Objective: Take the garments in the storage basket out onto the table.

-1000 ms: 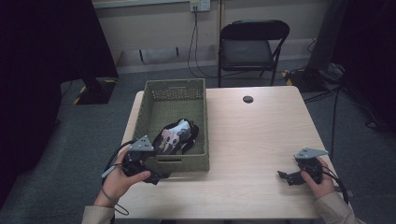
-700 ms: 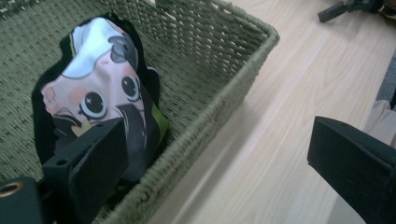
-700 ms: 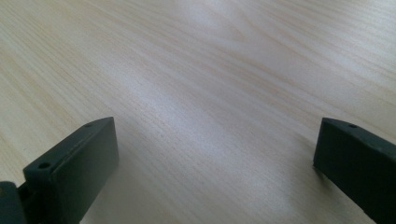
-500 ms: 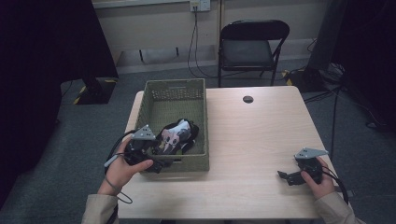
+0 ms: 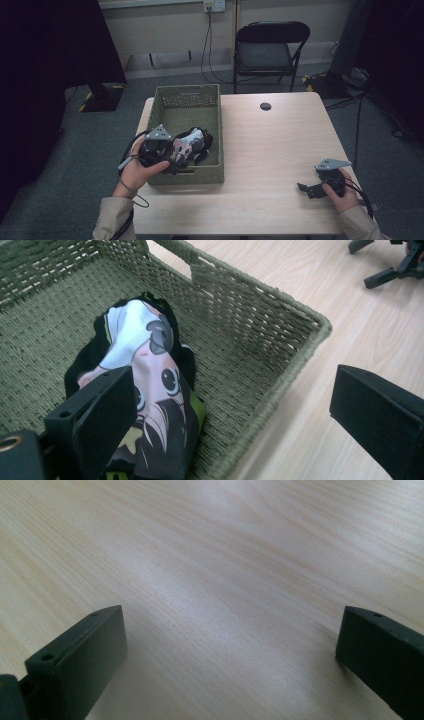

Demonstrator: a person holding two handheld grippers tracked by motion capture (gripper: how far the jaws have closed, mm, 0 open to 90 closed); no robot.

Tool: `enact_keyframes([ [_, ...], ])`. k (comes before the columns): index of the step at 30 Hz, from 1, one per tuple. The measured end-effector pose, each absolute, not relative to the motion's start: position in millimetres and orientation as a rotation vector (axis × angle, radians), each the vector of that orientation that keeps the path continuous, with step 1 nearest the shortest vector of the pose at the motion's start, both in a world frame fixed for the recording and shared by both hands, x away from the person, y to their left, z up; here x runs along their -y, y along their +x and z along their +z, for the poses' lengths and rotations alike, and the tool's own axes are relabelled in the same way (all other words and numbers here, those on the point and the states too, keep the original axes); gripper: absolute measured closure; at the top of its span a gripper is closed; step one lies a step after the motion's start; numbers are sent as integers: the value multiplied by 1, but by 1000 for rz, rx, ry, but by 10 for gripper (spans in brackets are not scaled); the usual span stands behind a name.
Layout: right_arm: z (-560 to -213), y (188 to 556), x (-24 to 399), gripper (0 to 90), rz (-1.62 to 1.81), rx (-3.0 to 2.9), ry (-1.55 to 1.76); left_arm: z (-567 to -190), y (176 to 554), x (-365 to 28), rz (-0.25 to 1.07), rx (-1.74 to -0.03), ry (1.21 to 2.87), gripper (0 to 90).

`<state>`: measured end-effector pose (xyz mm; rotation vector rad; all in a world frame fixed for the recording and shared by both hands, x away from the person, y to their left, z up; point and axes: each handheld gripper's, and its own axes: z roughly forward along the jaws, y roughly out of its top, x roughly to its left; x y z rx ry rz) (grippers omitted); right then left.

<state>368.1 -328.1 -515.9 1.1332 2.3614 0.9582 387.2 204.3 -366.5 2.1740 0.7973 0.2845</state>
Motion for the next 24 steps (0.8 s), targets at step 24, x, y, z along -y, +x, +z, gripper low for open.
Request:
enact_keyframes([
  [24,-516,368,328,0,958,-2361,1133,-373,421,-189,309,-829,2170,40],
])
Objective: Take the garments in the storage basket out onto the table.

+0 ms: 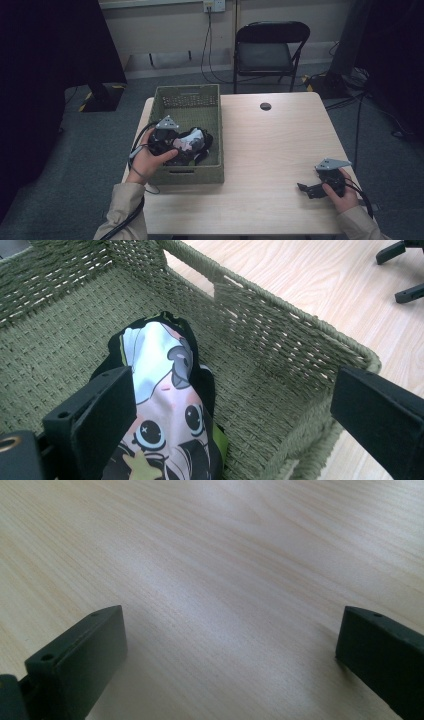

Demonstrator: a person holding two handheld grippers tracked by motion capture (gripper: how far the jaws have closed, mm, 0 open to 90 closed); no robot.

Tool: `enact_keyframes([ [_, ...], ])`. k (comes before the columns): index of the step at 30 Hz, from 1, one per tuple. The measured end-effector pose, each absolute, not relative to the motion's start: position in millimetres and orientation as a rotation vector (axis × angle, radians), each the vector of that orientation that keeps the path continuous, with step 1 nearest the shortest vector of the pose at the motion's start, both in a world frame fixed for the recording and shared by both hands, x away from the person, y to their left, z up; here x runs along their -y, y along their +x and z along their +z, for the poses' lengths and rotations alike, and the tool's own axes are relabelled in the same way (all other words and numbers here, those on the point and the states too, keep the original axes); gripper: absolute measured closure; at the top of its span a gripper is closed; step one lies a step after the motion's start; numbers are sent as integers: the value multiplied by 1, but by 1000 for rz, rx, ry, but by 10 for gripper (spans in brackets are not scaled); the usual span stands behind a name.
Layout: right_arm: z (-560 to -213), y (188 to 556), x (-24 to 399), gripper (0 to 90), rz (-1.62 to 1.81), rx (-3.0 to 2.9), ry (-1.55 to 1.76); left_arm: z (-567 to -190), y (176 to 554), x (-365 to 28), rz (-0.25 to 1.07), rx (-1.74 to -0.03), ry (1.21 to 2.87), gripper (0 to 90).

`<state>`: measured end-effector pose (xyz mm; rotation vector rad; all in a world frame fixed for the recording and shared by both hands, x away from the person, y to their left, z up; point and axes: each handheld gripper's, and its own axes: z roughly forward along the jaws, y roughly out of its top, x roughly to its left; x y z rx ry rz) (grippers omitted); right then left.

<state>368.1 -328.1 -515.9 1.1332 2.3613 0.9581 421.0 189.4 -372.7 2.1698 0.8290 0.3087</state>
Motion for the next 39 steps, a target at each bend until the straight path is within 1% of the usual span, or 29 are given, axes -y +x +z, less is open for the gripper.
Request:
enact_keyframes([
  [15,-516,368,328,0,958,-2362,1133,-385,443,-184,316,-867,2175,35],
  [39,-516,368,328,0,958,-2361,1133,-409,468,-177,314,-929,2177,32],
])
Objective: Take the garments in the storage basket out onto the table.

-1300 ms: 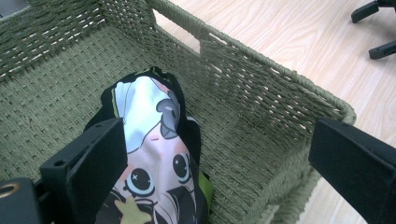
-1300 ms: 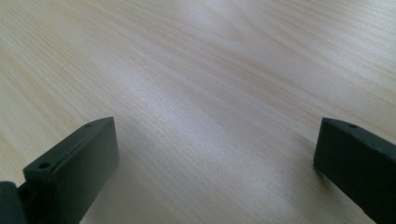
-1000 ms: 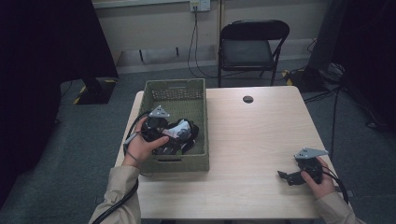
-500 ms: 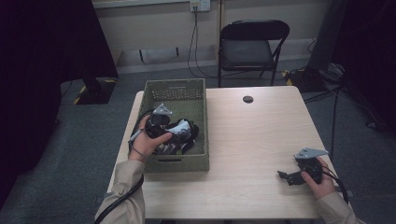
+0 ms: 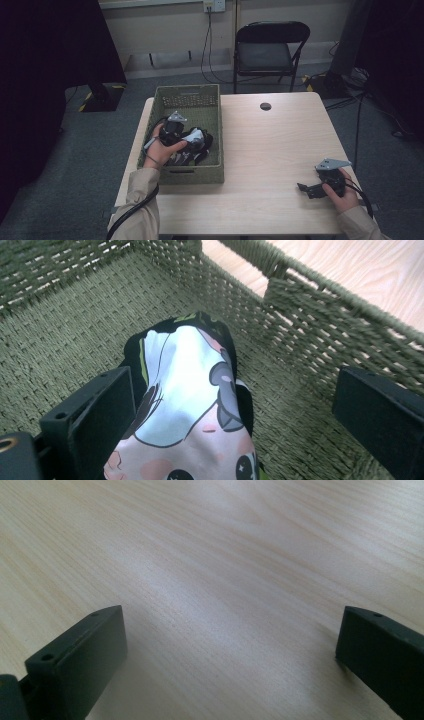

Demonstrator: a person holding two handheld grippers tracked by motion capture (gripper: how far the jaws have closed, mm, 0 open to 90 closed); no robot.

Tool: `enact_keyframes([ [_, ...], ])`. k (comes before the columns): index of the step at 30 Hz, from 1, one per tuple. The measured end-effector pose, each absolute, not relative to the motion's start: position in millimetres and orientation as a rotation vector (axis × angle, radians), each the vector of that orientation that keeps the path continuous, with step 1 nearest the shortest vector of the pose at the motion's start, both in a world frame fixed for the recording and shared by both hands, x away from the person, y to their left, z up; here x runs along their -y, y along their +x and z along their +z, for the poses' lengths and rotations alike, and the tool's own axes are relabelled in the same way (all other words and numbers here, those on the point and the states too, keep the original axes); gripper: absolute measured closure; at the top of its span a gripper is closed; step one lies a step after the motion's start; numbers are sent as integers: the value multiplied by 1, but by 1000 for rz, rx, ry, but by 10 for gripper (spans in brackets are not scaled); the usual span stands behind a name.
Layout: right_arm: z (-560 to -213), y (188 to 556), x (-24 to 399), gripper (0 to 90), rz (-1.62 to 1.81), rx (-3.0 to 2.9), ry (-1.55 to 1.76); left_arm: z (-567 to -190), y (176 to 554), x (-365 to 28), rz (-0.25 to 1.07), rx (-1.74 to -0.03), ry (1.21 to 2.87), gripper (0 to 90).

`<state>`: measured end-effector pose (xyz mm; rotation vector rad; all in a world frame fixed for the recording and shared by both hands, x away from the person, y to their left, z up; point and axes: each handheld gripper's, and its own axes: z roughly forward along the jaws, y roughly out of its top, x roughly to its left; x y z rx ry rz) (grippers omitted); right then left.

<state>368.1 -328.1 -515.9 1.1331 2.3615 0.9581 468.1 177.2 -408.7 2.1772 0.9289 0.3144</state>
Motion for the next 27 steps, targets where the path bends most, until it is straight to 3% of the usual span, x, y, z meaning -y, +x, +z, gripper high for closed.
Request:
enact_keyframes([
  [27,-516,368,328,0,958,-2362,1133,-449,495,-172,309,-1011,2310,35],
])
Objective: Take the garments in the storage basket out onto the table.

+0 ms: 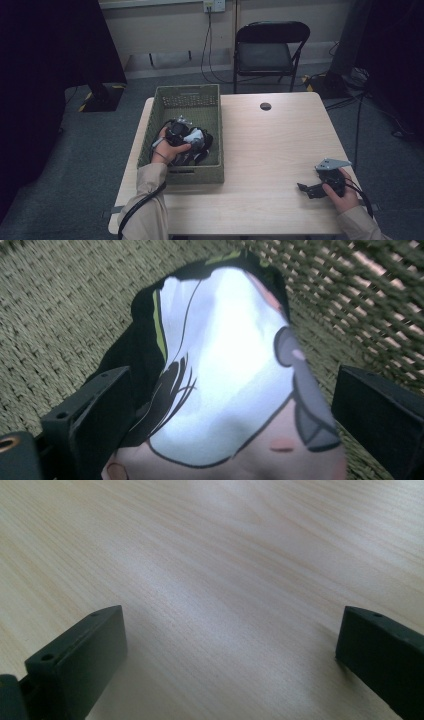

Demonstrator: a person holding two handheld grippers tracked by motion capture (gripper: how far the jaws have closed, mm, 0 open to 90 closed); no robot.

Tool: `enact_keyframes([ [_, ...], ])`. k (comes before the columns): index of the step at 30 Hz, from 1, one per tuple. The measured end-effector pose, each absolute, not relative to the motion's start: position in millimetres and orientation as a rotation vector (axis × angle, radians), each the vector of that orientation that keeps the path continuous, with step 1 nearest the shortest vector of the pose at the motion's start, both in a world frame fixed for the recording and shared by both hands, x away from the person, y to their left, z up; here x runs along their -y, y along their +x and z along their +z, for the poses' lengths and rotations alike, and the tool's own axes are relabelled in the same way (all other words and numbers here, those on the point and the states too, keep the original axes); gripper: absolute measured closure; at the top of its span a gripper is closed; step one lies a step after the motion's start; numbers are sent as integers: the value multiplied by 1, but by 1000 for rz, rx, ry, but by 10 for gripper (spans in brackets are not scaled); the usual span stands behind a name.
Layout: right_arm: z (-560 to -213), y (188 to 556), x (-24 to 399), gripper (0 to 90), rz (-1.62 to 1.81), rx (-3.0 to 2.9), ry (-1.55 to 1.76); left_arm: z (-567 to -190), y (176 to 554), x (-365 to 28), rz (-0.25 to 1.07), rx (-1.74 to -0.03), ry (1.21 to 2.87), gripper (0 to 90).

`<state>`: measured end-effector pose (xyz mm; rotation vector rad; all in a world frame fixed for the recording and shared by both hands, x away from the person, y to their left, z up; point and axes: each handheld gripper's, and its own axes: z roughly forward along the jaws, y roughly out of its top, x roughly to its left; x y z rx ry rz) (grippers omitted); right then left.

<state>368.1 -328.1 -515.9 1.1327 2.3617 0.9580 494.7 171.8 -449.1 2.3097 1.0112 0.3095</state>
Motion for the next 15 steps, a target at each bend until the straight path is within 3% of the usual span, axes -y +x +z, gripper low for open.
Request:
enact_keyframes([
  [15,-516,368,328,0,958,-2362,1133,-462,500,-173,284,-1023,2333,160],
])
